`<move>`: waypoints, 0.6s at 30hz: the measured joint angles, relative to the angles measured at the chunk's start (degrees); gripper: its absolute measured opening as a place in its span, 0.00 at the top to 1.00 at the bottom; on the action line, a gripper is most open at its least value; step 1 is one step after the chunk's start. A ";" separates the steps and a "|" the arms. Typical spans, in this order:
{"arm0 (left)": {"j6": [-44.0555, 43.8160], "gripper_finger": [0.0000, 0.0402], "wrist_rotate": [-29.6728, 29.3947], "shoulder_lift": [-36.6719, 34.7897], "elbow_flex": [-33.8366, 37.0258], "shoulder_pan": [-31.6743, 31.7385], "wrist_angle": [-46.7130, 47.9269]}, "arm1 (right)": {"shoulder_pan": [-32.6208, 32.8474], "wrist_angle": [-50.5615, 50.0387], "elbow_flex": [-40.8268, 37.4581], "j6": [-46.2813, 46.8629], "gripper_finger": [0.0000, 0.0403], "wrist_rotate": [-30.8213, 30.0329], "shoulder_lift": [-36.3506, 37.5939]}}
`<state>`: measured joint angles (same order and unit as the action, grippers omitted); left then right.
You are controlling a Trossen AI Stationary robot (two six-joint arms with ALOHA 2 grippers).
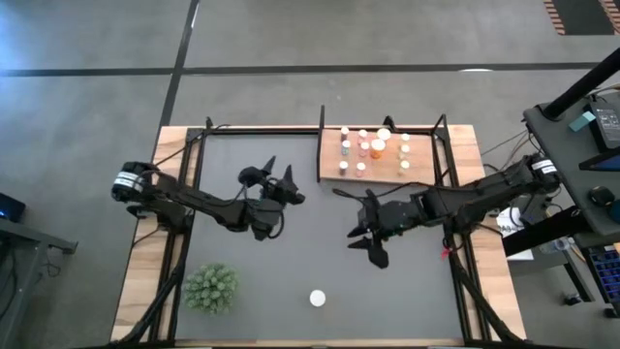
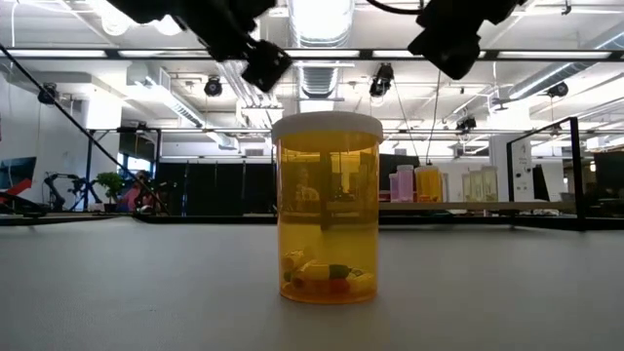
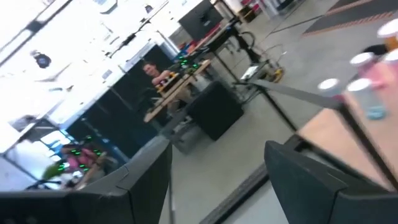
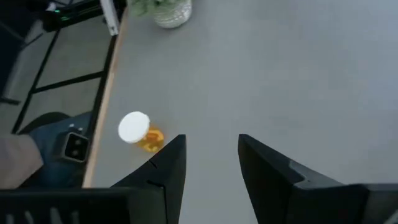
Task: Pick and place medicine bottles onto shelf by color
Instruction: Put the orange pill bottle on the shelf aligned with the other orange pill bottles
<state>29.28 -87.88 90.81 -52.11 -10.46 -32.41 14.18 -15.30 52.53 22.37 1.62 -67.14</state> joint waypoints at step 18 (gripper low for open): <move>-7.79 0.40 39.11 -51.31 24.78 -1.09 9.54 | 2.32 -0.51 -1.23 -0.50 0.66 -10.93 -0.44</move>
<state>21.49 -48.76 39.50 -27.33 -11.55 -22.87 16.49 -15.81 51.30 21.88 -9.31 -67.57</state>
